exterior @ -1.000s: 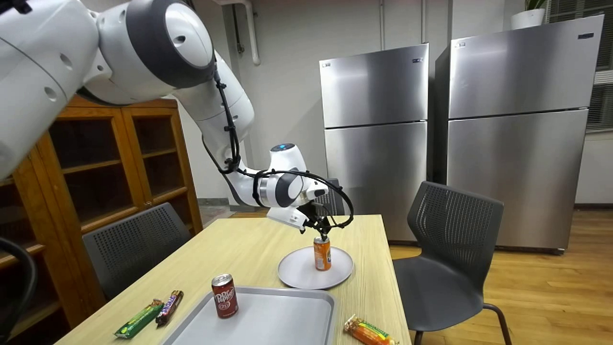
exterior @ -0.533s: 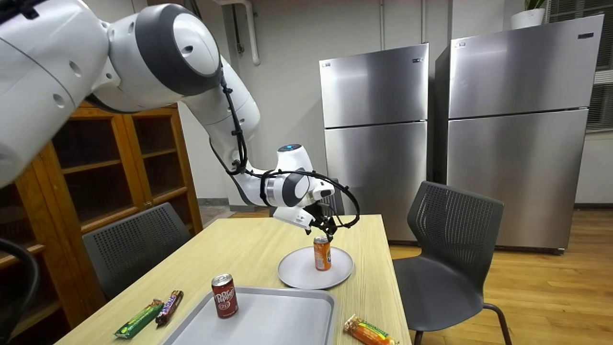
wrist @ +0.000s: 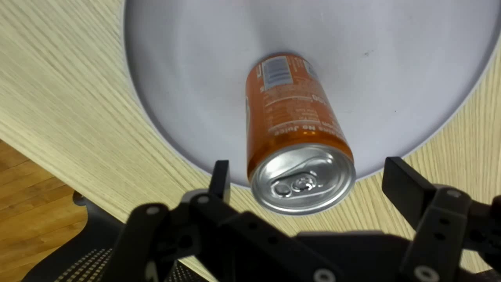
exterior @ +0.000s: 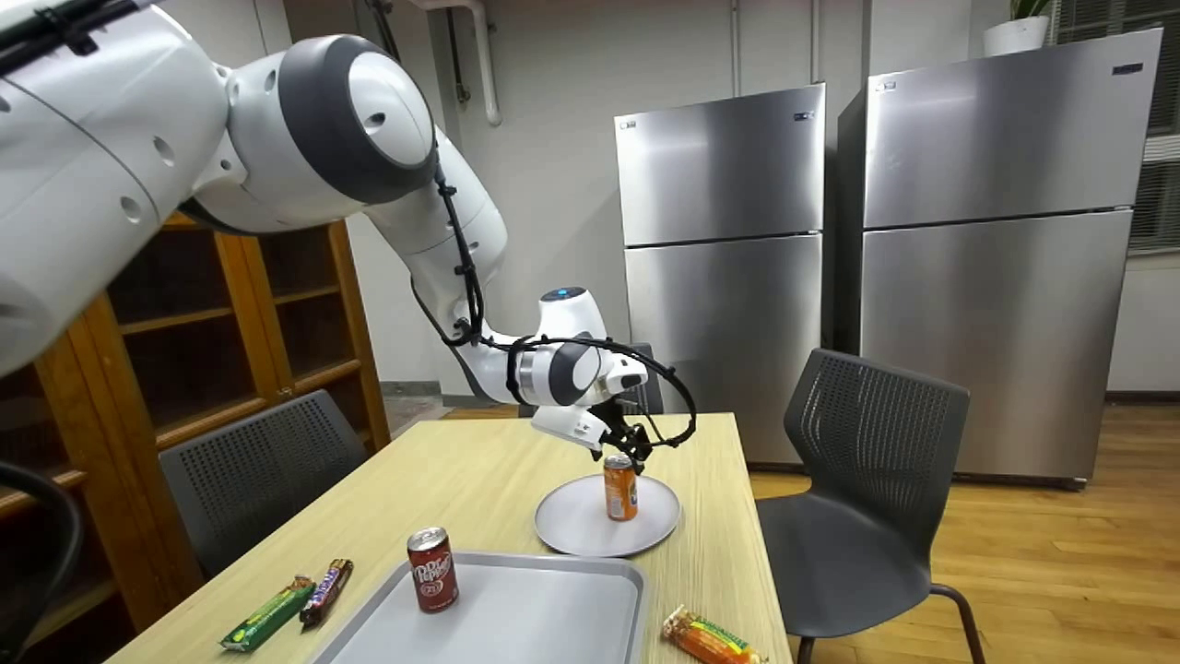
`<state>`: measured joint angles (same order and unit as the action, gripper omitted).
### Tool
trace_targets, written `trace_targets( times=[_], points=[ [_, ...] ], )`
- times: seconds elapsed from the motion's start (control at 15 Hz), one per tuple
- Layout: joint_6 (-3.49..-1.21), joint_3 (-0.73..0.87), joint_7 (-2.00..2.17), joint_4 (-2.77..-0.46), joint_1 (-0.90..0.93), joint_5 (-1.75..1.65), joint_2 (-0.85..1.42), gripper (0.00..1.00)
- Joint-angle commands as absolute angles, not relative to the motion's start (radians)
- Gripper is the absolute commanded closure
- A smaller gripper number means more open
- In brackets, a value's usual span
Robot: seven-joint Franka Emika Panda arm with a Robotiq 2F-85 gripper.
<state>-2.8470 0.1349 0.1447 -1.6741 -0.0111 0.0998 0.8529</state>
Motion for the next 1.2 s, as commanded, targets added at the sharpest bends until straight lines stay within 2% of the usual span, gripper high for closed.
trace_targets(
  times=[0.0, 0.4, 0.47, 0.53, 0.8, 0.87, 1.13],
  points=[
    [-2.801, 0.142, 0.160, -1.615, -0.013, 0.081, 0.886, 0.00],
    [-2.798, 0.142, 0.159, -1.600, -0.013, 0.081, 0.901, 0.00],
    [-2.803, 0.132, 0.149, -1.601, -0.021, 0.084, 0.901, 0.25],
    [-2.805, 0.134, 0.151, -1.600, -0.020, 0.084, 0.902, 0.26],
    [-2.804, 0.133, 0.151, -1.604, -0.022, 0.085, 0.898, 0.58],
    [-2.805, 0.133, 0.151, -1.605, -0.022, 0.085, 0.897, 0.62],
    [-2.806, 0.122, 0.148, -1.627, -0.031, 0.095, 0.872, 0.62]
  ],
)
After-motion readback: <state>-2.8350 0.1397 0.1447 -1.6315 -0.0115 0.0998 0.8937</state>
